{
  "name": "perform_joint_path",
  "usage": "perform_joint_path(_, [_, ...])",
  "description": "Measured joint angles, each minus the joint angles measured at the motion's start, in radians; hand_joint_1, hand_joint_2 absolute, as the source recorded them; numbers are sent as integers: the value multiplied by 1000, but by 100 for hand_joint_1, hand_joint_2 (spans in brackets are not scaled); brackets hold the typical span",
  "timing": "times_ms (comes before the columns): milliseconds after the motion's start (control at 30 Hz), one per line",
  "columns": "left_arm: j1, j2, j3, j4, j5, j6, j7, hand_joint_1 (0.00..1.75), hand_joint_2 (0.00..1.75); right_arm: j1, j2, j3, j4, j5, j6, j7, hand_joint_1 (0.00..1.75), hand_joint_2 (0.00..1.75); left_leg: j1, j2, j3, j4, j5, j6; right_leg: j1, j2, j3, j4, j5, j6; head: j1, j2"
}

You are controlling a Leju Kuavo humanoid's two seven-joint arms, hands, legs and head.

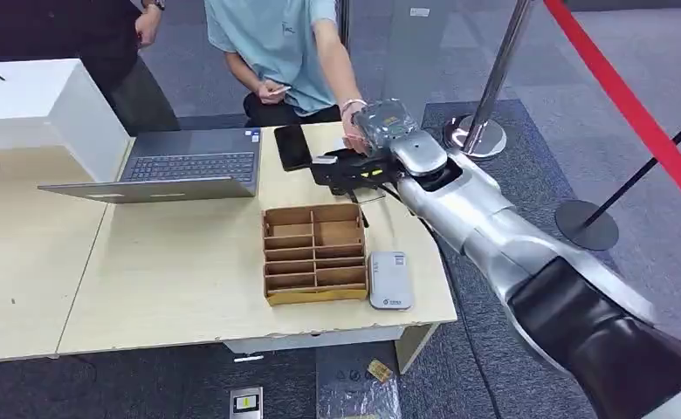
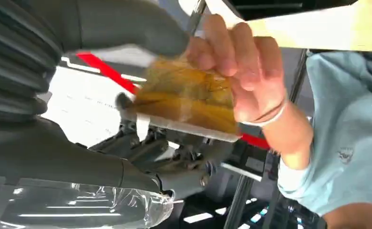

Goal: Pass the card to the sensor for recognition and then transmit it.

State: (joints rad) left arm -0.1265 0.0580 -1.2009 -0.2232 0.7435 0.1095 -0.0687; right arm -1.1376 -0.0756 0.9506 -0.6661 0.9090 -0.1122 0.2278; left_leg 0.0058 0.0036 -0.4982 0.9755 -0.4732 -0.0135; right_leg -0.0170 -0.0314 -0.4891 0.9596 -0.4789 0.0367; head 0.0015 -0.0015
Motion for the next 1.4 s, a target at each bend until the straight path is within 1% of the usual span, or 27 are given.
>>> perform_joint_path(233, [0,0,0,0,-1,0,0,0,175,2,10,5,3,14,-15,-19,0,175,0,0,0,0,0,0,0,0,0,0,0,0,0,0])
perform_joint_path(367, [0,0,0,0,0,0,-1,0,175,4,18,2,-2,-8,-47,-34,0,175,0,0,0,0,0,0,0,0,0,0,0,0,0,0])
perform_joint_path(500, [1,0,0,0,3,0,-1,0,175,12,23,-3,-33,-32,-69,-35,0,175,0,0,0,0,0,0,0,0,0,0,0,0,0,0])
perform_joint_path(767, [2,0,0,0,5,0,2,0,175,49,16,-35,-179,-56,-101,36,0,175,0,0,0,0,0,0,0,0,0,0,0,0,0,0])
perform_joint_path(967, [4,0,0,0,7,5,-1,0,175,84,-18,-72,-313,-62,-116,85,0,175,0,1,1,0,0,0,0,0,0,0,0,0,0,0])
perform_joint_path(1400, [6,0,0,0,-11,-3,13,0,175,198,-141,-142,-588,-34,-99,137,0,175,0,1,1,0,0,0,0,0,0,0,0,0,0,0])
